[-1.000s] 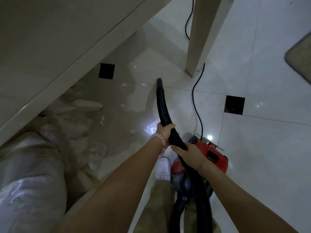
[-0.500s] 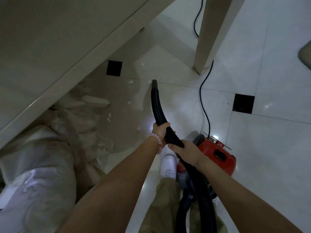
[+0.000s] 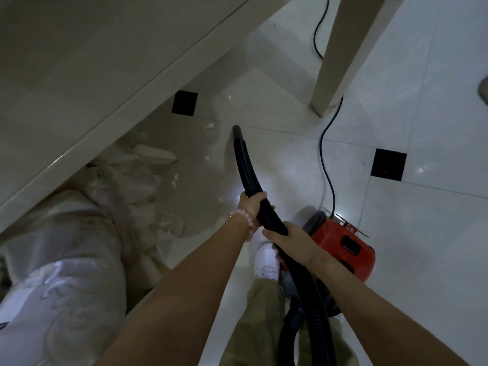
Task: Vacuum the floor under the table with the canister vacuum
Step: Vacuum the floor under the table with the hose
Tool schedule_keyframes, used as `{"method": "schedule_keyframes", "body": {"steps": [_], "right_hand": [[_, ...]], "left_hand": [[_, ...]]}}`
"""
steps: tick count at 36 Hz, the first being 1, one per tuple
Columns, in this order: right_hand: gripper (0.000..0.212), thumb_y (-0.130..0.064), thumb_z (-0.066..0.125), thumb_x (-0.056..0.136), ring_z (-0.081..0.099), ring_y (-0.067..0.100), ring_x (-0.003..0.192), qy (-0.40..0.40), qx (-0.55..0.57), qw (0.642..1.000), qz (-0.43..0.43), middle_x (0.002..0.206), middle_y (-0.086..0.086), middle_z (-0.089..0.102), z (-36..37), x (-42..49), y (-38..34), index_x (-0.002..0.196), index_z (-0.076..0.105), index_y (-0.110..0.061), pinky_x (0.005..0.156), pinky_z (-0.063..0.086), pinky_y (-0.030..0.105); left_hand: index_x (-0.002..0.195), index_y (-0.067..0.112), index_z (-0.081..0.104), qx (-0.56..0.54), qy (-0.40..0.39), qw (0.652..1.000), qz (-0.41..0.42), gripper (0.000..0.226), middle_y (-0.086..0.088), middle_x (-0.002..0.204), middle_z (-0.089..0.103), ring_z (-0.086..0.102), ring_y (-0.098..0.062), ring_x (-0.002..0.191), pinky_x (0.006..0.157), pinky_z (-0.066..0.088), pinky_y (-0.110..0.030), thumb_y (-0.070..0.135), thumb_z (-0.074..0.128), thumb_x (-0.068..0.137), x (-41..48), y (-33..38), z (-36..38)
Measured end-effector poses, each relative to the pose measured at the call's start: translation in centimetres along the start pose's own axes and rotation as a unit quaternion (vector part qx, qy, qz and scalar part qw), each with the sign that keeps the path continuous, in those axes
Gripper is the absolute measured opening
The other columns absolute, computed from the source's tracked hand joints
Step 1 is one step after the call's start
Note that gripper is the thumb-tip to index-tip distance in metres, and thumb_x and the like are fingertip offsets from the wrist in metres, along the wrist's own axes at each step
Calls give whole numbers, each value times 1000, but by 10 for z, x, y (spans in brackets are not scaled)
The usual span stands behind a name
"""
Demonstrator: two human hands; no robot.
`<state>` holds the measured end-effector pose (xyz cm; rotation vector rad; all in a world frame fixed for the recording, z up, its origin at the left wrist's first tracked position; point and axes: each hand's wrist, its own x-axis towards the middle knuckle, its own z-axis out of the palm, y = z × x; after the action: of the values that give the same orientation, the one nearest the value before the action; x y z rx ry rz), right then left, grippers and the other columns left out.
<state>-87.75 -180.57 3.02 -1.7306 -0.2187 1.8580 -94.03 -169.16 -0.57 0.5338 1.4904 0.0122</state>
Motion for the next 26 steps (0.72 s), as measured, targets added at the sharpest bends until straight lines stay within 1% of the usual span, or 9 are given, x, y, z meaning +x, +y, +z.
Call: {"method": "schedule_keyframes", "body": {"steps": [3, 5, 9, 12, 14, 18, 21, 23, 26], "right_hand": [[29, -25, 62, 89, 61, 18, 66, -4, 65, 998, 8, 87, 10, 60, -2, -2, -1, 113, 52, -11, 70, 53, 33], [32, -23, 62, 89, 63, 19, 69, -11, 76, 997, 10, 93, 12, 61, -4, -5, 0, 118, 52, -14, 69, 53, 32], [31, -23, 57, 92, 63, 19, 69, -35, 73, 997, 0, 91, 11, 62, -5, -13, 2, 122, 51, -17, 70, 54, 30], [30, -24, 54, 95, 60, 16, 65, -25, 67, 997, -29, 86, 9, 59, -1, -12, 1, 124, 50, -18, 67, 54, 29], [29, -26, 53, 95, 59, 16, 65, -3, 51, 997, -51, 83, 8, 58, 3, -9, 0, 123, 49, -20, 66, 55, 33], [11, -29, 50, 95, 56, 19, 66, 29, 25, 995, -97, 79, 6, 55, 12, 2, -11, 105, 48, -32, 64, 53, 35], [15, -28, 48, 96, 53, 15, 62, 58, 9, 992, -115, 73, 2, 53, 15, 10, -21, 111, 48, -25, 62, 50, 34], [19, -27, 49, 96, 53, 15, 59, 64, 5, 992, -112, 71, 0, 52, 15, 14, -24, 115, 48, -21, 61, 49, 33], [18, -26, 49, 96, 52, 17, 56, 58, -4, 992, -112, 71, 1, 51, 14, 17, -26, 114, 49, -20, 55, 48, 27]], "left_hand": [[110, 5, 43, 5, 7, 1000, 14, 19, -11, 77, 52, 58, -24, 67, 68, 53, -41, 7, 53, 94, 6, 12, -1], [108, 4, 43, -2, 22, 999, 23, 17, -11, 78, 52, 57, -23, 65, 64, 52, -39, 7, 52, 94, 10, 21, -2], [109, 5, 42, -3, 31, 999, 33, 17, -11, 78, 51, 56, -22, 64, 64, 52, -37, 7, 51, 95, 20, 31, -7], [115, 5, 43, 4, 21, 999, 35, 23, -11, 78, 52, 56, -22, 64, 64, 52, -37, 10, 51, 95, 25, 34, -6], [120, 6, 43, 6, 22, 999, 41, 26, -11, 80, 53, 57, -22, 65, 64, 52, -36, 12, 51, 96, 27, 38, -7], [133, 3, 41, 21, 21, 998, 52, 43, -10, 88, 54, 61, -22, 69, 55, 56, -30, 18, 54, 95, 31, 51, -8], [138, 8, 38, 44, 0, 998, 47, 51, -11, 92, 56, 61, -21, 76, 67, 57, -36, 14, 59, 92, 32, 59, -8], [141, 11, 34, 56, -1, 998, 42, 57, -13, 98, 59, 61, -22, 81, 66, 55, -36, 12, 60, 91, 32, 61, -10], [142, 13, 33, 70, 11, 997, 37, 58, -20, 125, 55, 59, -28, 97, 64, 54, -35, 11, 60, 90, 34, 63, -13]]}}
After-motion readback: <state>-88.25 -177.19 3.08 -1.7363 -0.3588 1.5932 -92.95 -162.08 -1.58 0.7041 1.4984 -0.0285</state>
